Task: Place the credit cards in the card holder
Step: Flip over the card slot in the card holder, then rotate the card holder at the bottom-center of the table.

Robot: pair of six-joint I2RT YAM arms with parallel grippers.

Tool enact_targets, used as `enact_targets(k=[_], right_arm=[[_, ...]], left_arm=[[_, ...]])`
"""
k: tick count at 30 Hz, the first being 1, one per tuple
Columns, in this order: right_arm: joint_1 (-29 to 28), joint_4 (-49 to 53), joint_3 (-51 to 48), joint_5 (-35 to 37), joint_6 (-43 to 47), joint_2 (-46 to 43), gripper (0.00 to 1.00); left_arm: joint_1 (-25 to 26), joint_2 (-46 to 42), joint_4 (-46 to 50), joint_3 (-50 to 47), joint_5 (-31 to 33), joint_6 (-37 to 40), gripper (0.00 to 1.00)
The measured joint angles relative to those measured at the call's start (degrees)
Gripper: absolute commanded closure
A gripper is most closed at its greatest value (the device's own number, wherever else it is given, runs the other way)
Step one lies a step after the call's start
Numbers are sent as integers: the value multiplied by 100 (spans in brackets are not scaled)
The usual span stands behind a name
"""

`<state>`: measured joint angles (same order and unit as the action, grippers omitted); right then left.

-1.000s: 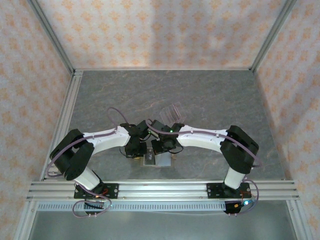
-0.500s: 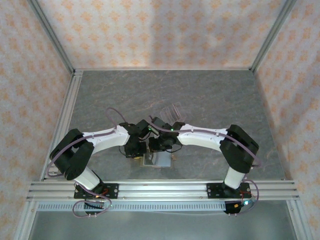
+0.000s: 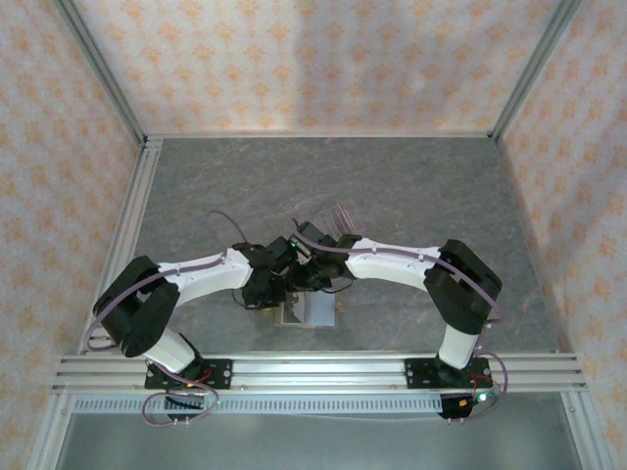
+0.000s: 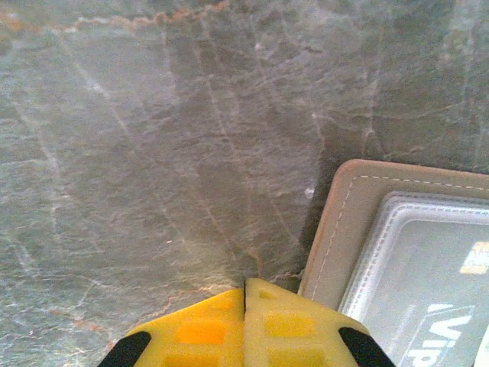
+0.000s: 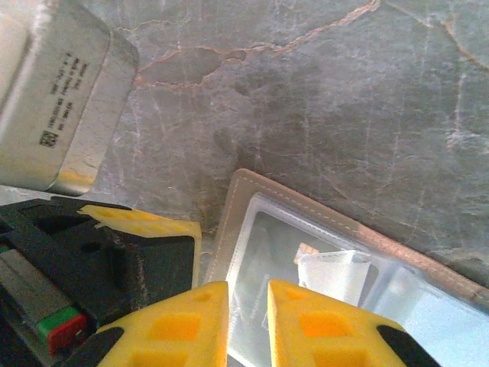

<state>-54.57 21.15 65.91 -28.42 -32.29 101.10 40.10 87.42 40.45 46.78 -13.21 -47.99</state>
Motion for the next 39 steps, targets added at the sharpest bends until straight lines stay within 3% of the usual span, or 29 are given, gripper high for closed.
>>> enact_targets(k=[12,17,27,33,39], right_arm=[[0,-321,286,-146,-50,0,78],[0,-293,295,-142,-50,-52,80],[-2,-138,-1141,74,-173,-1143,86],[-173,120,-1915,210,-310,-1751,85],[-649,162,-1934,203,-306,-1641,83]], left_arm=[[-684,-793,50,-118,-155,2,92],[-911,-990,114,-59,-164,50,84],[-743,-1010,131,85,-374,369,67],[-376,-682,107,210,-439,457,63],[-181,-240,-9,413,-444,455,61]])
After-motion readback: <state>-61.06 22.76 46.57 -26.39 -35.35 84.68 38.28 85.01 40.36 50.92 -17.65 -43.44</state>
